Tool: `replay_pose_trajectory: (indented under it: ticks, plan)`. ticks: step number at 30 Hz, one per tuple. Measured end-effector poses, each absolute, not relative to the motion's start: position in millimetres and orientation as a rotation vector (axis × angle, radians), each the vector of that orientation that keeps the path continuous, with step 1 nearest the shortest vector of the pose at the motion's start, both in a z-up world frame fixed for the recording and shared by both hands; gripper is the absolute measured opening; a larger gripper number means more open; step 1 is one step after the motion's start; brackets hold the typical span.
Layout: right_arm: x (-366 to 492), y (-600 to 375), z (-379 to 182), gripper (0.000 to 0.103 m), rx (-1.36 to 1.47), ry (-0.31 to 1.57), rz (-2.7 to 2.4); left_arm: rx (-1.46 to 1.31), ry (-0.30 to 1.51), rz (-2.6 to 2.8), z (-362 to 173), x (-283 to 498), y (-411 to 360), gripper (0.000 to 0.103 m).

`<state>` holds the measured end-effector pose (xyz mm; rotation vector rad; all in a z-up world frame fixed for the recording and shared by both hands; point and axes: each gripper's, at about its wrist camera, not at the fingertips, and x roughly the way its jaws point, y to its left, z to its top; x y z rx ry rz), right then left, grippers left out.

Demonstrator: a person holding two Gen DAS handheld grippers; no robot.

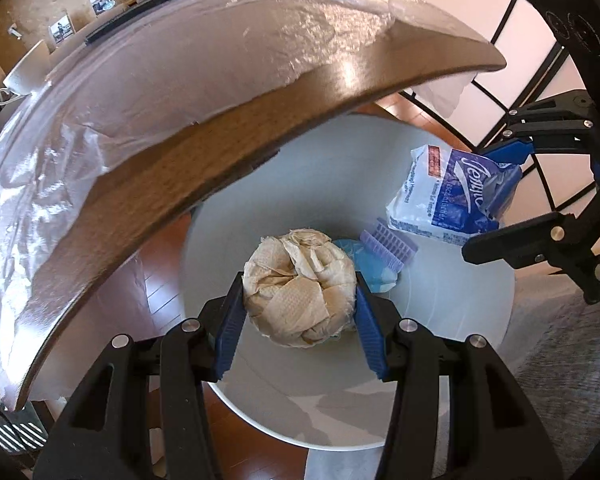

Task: Collect trash
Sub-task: 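Carry the tissue ball and tissue pack off the table edge over the bin, then open the left tool over the bin while the right tool releases the tissue pack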

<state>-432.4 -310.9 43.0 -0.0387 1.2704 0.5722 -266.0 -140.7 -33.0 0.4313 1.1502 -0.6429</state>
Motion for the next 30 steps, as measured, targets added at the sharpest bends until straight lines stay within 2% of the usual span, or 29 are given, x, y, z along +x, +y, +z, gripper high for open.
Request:
replay_pose_trajectory:
  ticks: [24, 25, 26, 28, 30]
  plan:
    - [-400.1, -279.5, -12.2, 0.055, -0.059, 1.368, 0.549, 0.484, 1.241, -0.617, -86.5, -266.4, -148.7, 0.052]
    - [-398.9, -278.1, -13.9, 0.056, -0.059, 1.377, 0.551, 0.484, 1.235, -0.615, -86.2, -265.6, -149.9, 0.054]
    - [-397.6, -277.8, -13.1, 0.061, -0.062, 1.377, 0.538, 0.485, 1.234, -0.607, -86.2, -265.1, -150.3, 0.062]
    - [-395.9, -277.2, -12.4, 0.068, -0.049, 1.373, 0.535, 0.469, 1.232, -0.600, -85.2, -262.2, -150.3, 0.071]
    - [-393.0, -278.1, -9.1, 0.073, -0.044, 1.364, 0.525, 0.458, 1.237, -0.593, -84.4, -259.3, -149.2, 0.073]
